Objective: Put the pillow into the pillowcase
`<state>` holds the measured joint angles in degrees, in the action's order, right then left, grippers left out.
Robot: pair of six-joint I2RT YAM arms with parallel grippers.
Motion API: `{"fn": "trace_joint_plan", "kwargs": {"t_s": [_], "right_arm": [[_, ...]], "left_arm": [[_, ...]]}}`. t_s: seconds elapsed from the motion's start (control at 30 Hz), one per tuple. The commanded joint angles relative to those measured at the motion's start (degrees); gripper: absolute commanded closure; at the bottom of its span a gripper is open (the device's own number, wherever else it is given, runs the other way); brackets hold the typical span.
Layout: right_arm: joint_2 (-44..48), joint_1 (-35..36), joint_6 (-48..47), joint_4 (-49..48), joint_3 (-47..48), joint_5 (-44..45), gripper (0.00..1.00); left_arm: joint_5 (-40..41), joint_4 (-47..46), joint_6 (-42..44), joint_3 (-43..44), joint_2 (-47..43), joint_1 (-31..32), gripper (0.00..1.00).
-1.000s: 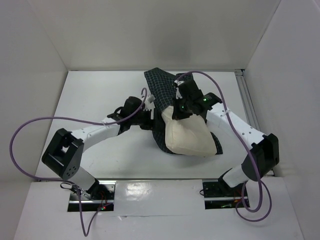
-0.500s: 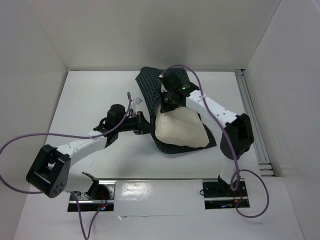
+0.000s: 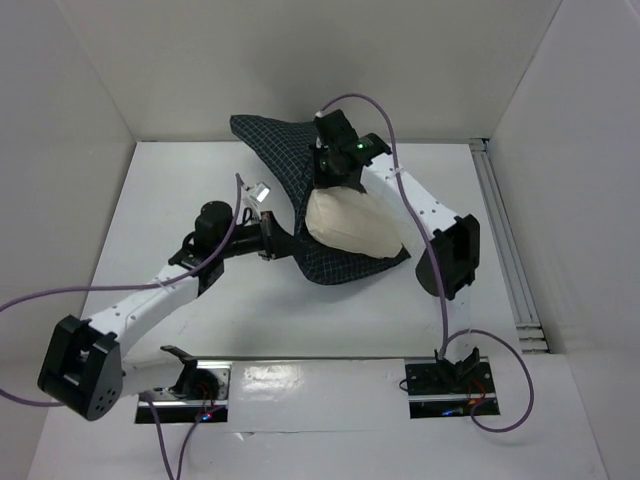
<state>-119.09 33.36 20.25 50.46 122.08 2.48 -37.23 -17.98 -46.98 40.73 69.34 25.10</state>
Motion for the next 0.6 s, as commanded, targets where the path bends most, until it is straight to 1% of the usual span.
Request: {"fn": "trace_joint_plan", "kwargs": {"t_s": [0.0, 0.03, 0.07, 0.1, 0.13, 0.17, 0.2, 0.23, 0.27, 0.3, 0.33, 0.4, 0.43, 0.47, 0.5, 0.53, 0.57], "right_arm": [[6.49, 1.26, 0.93, -15.81, -8.15, 5.53, 1.0], [7.46, 2.31, 0.93, -17.83, -15.48, 2.38, 1.0], [9.21, 4.32, 0.93, -19.42, -18.95, 1.05, 1.0], [10.09, 5.3, 0.93, -22.39, -22.03, -0.1, 1.0], [10.89, 6.26, 0.93, -24.33, -27.63, -2.37, 1.0], [11.5, 6.97, 0.93, -25.4, -29.51, -3.26, 1.0], [12.29, 7.5, 0.93, -26.19, -30.66, -4.49, 0.99], [12.3, 7.5, 0.93, -25.42, -31.2, -5.29, 0.82], [13.52, 7.5, 1.54, -24.19, -31.2, -4.77, 0.63], [14.49, 8.03, 1.55, -22.0, -31.2, -3.55, 0.28], [15.72, 8.03, 1.55, -21.11, -32.16, -1.88, 0.2], [20.2, 8.03, 1.55, -18.48, -33.22, -0.21, 0.1], [21.86, 7.34, 1.55, -17.51, -34.7, 1.54, 0.09], [25.27, 6.2, 1.55, -16.71, -35.76, 2.35, 0.09], [26.96, 5.4, 2.68, -15.31, -38.3, 3.57, 0.09], [28.54, 4.26, 3.65, -14.34, -39.8, 4.89, 0.14], [31.69, 1.73, 6.96, -12.25, -41.47, 6.73, 0.21]], "left_arm": [[-13.83, 3.98, -1.71, -0.38, -7.36, 1.62, 1.0], [-13.31, 5.83, -1.71, -1.69, -9.03, 1.62, 1.0], [-11.91, 8.02, -1.71, -2.23, -10.88, 1.62, 1.0], [-10.59, 11.0, -0.58, -2.23, -14.72, 1.62, 1.0], [-8.84, 18.78, 0.04, -2.23, -16.59, 1.62, 1.0], [-6.12, 23.64, 0.66, -2.23, -18.26, 1.62, 0.81], [0.69, 28.74, 2.23, -1.02, -19.49, 1.62, 0.47], [4.06, 37.31, 3.03, 1.17, -21.6, 1.62, 0.15], [9.23, 40.27, 3.56, 2.06, -22.49, 1.62, 0.0], [11.37, 42.74, 5.13, 3.12, -23.37, 1.62, 0.0], [12.79, 44.68, 6.02, 5.13, -24.85, 1.62, 0.0], [16.99, 46.45, 7.86, 6.9, -25.48, 1.62, 0.0], [18.15, 46.45, 8.48, 8.56, -25.48, 1.62, 0.08], [20.25, 45.93, 9.09, 9.36, -24.79, 1.62, 0.24], [21.14, 45.93, 10.06, 11.11, -23.48, 1.62, 0.57], [22.19, 45.93, 10.76, 12.34, -21.37, 1.62, 0.68], [24.21, 46.54, 12.16, 13.83, -15.7, 1.62, 0.8]]}}
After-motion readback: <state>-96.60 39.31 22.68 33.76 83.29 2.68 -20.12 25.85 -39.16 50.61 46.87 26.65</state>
